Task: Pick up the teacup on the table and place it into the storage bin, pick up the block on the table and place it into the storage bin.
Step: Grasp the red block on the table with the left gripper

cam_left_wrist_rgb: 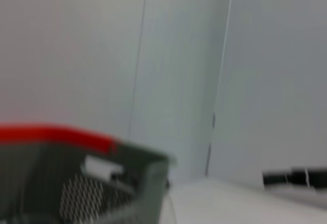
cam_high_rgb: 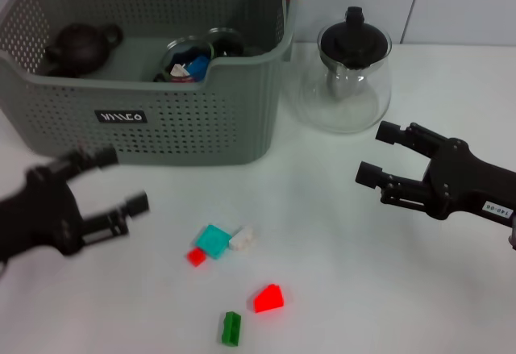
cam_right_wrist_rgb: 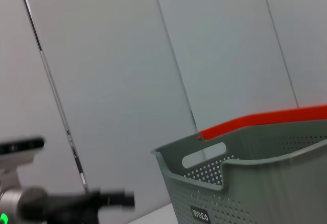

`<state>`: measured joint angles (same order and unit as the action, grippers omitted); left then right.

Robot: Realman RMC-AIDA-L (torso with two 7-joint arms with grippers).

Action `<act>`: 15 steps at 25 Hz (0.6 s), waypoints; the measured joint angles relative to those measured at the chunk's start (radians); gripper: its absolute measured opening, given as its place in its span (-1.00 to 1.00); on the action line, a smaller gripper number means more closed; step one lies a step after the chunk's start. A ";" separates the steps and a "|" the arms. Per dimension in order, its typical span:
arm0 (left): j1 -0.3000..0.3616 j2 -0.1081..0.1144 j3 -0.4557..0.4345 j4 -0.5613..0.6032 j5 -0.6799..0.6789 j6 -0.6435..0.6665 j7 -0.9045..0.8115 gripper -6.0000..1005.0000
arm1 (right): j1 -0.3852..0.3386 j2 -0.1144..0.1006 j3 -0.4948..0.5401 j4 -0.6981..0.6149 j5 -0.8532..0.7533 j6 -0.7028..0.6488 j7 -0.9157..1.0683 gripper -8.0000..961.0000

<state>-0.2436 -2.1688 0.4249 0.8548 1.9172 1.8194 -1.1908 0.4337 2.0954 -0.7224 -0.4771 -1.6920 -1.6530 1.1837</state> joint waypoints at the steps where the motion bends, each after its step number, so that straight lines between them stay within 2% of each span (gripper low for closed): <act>1: 0.000 -0.001 0.000 -0.020 0.030 -0.012 0.022 0.64 | 0.000 0.000 0.000 0.000 0.000 0.001 0.000 0.97; 5: -0.014 0.001 0.000 -0.116 0.113 -0.081 0.118 0.55 | 0.001 0.000 0.000 0.000 0.000 0.005 0.003 0.97; 11: -0.039 -0.002 0.021 -0.280 0.127 -0.236 0.367 0.40 | 0.001 0.000 0.000 0.001 0.000 0.007 0.003 0.97; 15: -0.046 -0.002 0.023 -0.334 0.128 -0.323 0.411 0.10 | -0.001 0.000 0.000 0.003 0.000 0.008 0.004 0.97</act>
<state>-0.2898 -2.1711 0.4483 0.5205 2.0449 1.4968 -0.7801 0.4327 2.0955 -0.7225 -0.4739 -1.6920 -1.6455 1.1872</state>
